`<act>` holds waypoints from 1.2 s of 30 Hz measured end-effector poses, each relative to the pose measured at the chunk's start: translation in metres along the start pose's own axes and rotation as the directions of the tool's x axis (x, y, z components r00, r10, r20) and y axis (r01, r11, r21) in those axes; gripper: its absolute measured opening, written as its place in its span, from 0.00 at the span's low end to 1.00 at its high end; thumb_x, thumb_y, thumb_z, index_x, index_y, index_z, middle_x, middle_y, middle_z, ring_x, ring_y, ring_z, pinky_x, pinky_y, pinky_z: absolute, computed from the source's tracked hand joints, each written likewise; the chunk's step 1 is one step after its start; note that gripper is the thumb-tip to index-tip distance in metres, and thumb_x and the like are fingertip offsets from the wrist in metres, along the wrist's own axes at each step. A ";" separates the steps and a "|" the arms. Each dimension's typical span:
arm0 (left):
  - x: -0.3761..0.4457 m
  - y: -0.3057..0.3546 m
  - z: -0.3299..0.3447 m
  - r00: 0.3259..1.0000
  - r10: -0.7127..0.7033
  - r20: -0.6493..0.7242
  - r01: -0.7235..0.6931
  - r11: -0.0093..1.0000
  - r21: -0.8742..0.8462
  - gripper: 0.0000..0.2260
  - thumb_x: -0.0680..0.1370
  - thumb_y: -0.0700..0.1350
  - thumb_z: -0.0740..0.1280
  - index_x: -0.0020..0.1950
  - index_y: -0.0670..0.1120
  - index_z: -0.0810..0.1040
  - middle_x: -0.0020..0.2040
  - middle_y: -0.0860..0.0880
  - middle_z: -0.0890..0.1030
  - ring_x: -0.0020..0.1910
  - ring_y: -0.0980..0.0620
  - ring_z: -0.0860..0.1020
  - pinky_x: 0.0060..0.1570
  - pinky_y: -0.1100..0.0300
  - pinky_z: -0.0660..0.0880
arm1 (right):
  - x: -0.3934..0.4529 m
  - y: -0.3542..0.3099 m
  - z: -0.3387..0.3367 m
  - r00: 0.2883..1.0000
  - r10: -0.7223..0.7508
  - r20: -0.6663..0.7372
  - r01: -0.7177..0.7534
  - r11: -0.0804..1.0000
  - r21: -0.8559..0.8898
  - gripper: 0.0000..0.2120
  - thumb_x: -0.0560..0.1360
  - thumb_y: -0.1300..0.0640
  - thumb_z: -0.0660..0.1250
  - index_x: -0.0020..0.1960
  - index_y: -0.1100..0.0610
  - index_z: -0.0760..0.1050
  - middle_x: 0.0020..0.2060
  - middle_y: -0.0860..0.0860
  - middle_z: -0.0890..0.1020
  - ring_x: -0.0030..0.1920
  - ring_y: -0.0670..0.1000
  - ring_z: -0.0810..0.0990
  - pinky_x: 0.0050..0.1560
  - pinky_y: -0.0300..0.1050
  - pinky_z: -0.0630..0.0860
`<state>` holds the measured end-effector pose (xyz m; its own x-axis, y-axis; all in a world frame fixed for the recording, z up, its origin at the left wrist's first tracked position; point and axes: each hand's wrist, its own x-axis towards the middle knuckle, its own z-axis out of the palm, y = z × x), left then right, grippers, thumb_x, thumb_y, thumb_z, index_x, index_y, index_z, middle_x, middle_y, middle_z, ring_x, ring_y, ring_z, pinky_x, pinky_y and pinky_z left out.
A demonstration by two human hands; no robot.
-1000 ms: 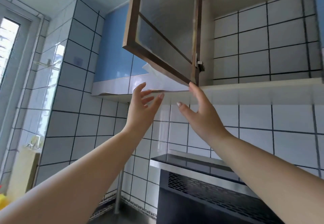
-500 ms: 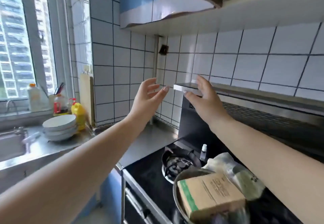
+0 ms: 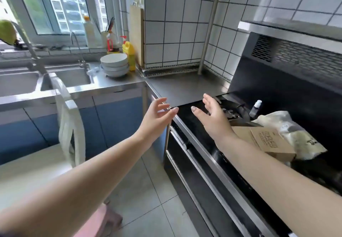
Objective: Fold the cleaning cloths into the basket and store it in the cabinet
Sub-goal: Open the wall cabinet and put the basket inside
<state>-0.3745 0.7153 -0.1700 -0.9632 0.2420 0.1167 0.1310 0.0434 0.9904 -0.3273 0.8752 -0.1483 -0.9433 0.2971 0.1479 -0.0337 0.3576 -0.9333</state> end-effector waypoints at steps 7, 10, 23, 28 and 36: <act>-0.073 -0.056 -0.100 0.976 -0.118 -0.184 0.122 0.992 0.011 0.24 0.74 0.54 0.68 0.68 0.53 0.67 0.62 0.53 0.75 0.56 0.58 0.77 0.45 0.67 0.73 | -0.046 0.008 0.096 0.979 0.048 0.197 -0.056 0.998 0.034 0.31 0.75 0.53 0.68 0.74 0.52 0.59 0.73 0.47 0.63 0.73 0.44 0.60 0.72 0.44 0.59; -0.115 -0.071 -0.152 0.955 -0.147 -0.257 0.155 0.988 0.011 0.23 0.75 0.53 0.68 0.68 0.52 0.67 0.63 0.51 0.75 0.57 0.59 0.76 0.48 0.68 0.73 | -0.075 0.002 0.145 0.958 0.060 0.281 -0.062 0.998 0.000 0.32 0.75 0.51 0.68 0.75 0.50 0.58 0.73 0.46 0.63 0.73 0.43 0.60 0.72 0.43 0.58; -0.360 -0.089 -0.406 0.705 -0.271 -0.655 0.309 0.949 -0.061 0.33 0.68 0.62 0.67 0.70 0.52 0.64 0.64 0.51 0.72 0.61 0.54 0.73 0.62 0.54 0.72 | -0.253 -0.080 0.407 0.715 0.005 0.699 0.018 1.000 -0.025 0.31 0.76 0.48 0.66 0.75 0.48 0.57 0.73 0.45 0.63 0.72 0.47 0.62 0.70 0.46 0.61; -0.428 -0.090 -0.469 0.528 -0.289 -0.799 0.305 0.942 -0.140 0.31 0.67 0.62 0.66 0.67 0.53 0.66 0.63 0.50 0.73 0.60 0.52 0.75 0.63 0.49 0.72 | -0.302 -0.106 0.489 0.597 -0.039 0.801 0.083 0.996 -0.013 0.30 0.76 0.48 0.66 0.74 0.48 0.58 0.73 0.45 0.64 0.72 0.47 0.63 0.68 0.44 0.62; -0.504 -0.095 -0.544 0.217 -0.238 -0.947 0.191 0.961 -0.198 0.21 0.76 0.47 0.67 0.67 0.47 0.66 0.58 0.49 0.76 0.47 0.61 0.75 0.50 0.62 0.72 | -0.357 -0.148 0.596 0.355 -0.112 0.928 0.136 0.988 0.067 0.30 0.76 0.49 0.66 0.75 0.49 0.59 0.73 0.43 0.64 0.73 0.45 0.61 0.69 0.42 0.61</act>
<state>-0.0292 0.0624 -0.2832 -0.4624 -0.8753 -0.1413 -0.1046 -0.1043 0.9890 -0.1825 0.1881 -0.2581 -0.6379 -0.7559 -0.1471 -0.1833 0.3346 -0.9243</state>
